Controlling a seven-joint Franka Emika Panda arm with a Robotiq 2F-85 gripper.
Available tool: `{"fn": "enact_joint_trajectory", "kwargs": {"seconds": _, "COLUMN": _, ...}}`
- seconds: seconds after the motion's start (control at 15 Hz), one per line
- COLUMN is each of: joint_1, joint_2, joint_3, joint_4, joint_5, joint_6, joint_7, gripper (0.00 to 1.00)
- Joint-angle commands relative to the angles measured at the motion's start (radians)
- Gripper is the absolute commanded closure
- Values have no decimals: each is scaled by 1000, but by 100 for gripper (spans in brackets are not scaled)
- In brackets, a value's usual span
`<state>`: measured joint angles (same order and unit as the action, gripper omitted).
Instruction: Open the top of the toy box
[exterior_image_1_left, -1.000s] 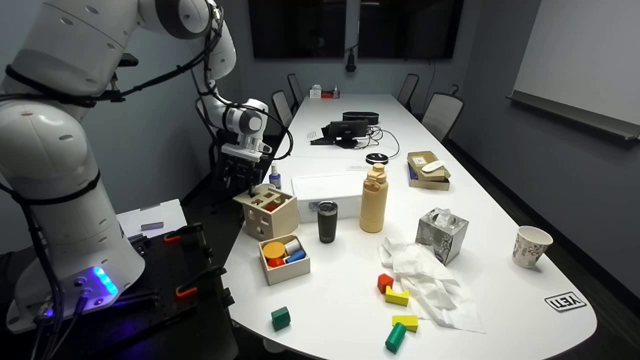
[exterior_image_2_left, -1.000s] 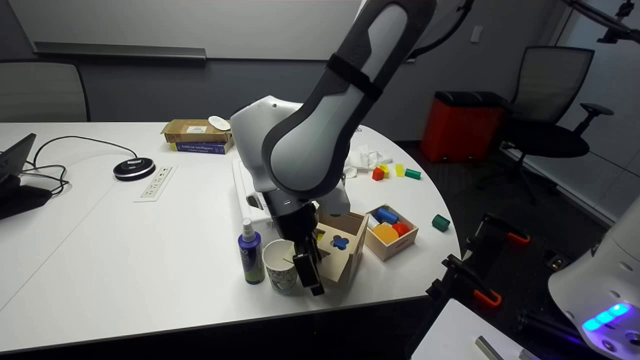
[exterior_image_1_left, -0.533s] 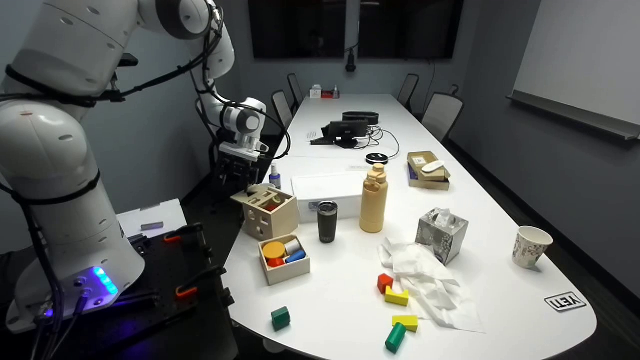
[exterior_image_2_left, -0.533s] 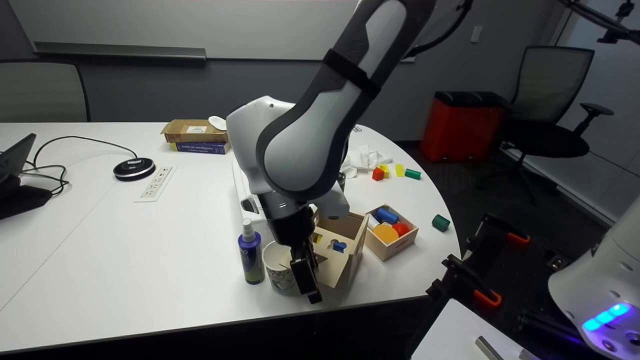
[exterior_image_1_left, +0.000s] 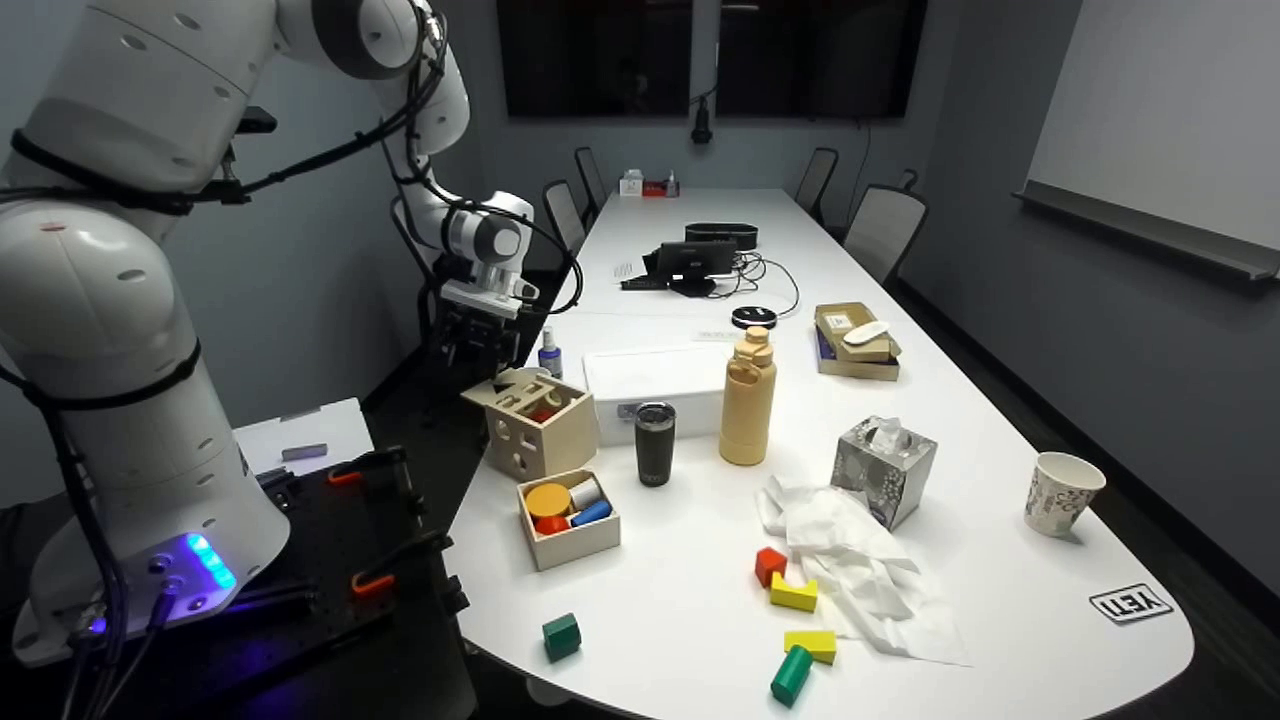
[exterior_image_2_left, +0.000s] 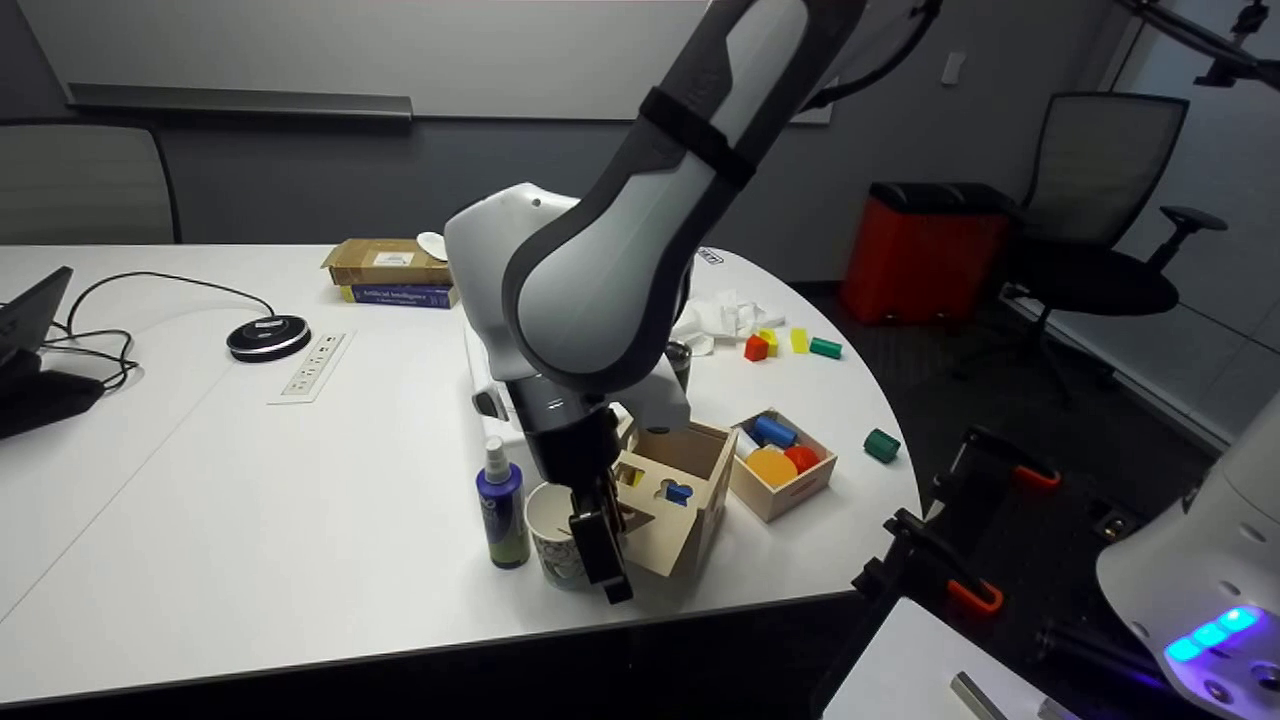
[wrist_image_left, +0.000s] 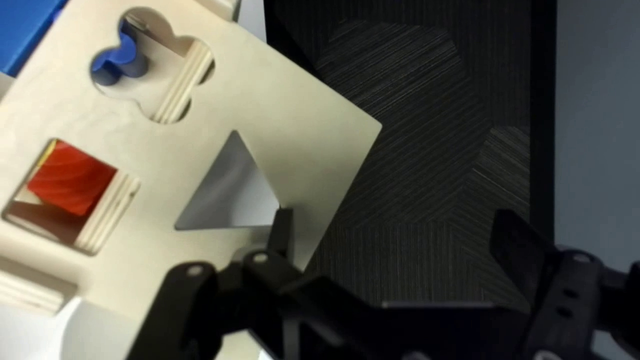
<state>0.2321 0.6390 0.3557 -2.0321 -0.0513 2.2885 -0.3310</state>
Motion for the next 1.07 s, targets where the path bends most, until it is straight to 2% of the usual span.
{"fn": "enact_joint_trajectory", "kwargs": {"seconds": 0.0, "joint_1": 8, "joint_2": -36, "joint_3": -12, "joint_4": 25, "joint_5": 2, "joint_6": -56, "joint_7": 4, "gripper": 0}}
{"fn": "enact_joint_trajectory", "kwargs": {"seconds": 0.47, "joint_1": 53, "joint_2": -142, "joint_3": -82, "joint_4": 54, "joint_5": -87, "joint_6": -169, "joint_7": 121, "gripper": 0}}
{"fn": "enact_joint_trajectory", "kwargs": {"seconds": 1.0, "joint_1": 37, "joint_2": -260, "joint_3": -84, "joint_4": 53, "joint_5": -56, "joint_6": -259, "joint_7": 148, "gripper": 0}}
